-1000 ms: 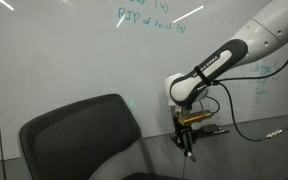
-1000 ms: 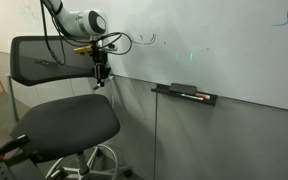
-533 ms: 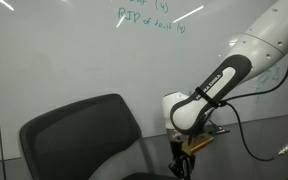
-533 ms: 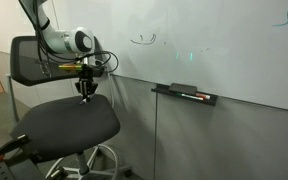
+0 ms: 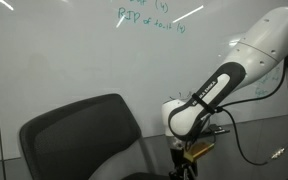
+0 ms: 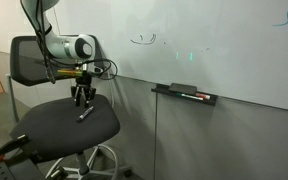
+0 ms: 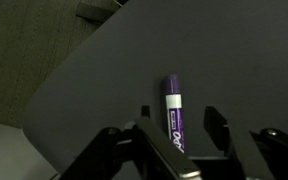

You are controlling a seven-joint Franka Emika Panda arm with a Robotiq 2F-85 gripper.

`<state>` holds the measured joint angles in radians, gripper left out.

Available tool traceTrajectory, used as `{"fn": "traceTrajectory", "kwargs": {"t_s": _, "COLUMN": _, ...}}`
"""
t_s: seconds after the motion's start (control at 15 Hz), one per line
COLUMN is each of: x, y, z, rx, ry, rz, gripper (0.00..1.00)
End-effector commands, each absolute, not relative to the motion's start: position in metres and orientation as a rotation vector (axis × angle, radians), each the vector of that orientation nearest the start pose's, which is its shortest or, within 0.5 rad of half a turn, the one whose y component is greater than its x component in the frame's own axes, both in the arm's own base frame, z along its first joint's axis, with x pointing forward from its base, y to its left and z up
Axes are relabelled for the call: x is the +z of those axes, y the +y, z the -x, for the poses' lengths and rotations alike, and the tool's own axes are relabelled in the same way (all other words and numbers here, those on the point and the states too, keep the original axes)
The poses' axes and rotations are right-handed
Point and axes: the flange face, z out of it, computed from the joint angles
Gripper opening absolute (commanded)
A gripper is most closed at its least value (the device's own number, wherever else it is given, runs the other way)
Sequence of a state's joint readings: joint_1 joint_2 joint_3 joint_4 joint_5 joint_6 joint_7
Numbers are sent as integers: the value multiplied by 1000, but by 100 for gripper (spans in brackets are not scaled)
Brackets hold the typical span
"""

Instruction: Get the marker from the chair, use it to draw on the white board and then put it back

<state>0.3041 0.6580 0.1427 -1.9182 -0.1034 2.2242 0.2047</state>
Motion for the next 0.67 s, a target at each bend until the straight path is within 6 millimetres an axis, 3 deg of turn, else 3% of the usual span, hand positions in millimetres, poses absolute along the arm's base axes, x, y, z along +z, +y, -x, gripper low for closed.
{"fn": "traceTrajectory", "kwargs": {"t_s": 0.0, "x": 184, "y": 255, "z": -525, "rx": 514, "ry": -491, "rz": 3134, "gripper": 91}}
{"fn": "traceTrajectory", "kwargs": {"t_s": 0.07, "x": 203, "y": 252, "z": -522, "rx": 512, "ry": -461, "rz": 3176, "gripper": 99}}
{"fn": "traceTrajectory", "kwargs": {"t_s": 0.33, "x": 269, "y": 243, "z": -521, "rx": 440, "ry": -321, "rz": 3260, "gripper": 100}}
{"fn": "traceTrajectory", "kwargs": {"t_s": 0.6, "x": 329, "y": 229, "z": -514, "rx": 226, "ry": -189, "rz": 3300, "gripper": 100}}
